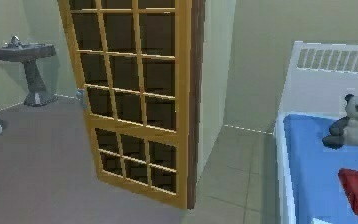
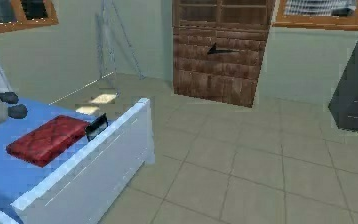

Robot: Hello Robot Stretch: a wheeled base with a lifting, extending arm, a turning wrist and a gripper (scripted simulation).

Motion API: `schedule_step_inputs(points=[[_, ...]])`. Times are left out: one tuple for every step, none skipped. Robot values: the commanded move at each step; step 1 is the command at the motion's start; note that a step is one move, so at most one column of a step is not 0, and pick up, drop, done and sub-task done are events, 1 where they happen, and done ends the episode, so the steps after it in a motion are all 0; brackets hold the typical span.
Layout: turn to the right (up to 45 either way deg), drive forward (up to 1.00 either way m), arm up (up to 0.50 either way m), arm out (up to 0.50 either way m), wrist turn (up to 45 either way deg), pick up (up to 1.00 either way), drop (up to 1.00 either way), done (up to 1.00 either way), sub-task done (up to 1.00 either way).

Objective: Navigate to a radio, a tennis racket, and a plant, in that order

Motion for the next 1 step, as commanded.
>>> schedule_step_inputs(points=[[-45.0, 0.0, 0.0, 0.0, 0.0, 0.0, 0.0, 0.0, 0.0]])
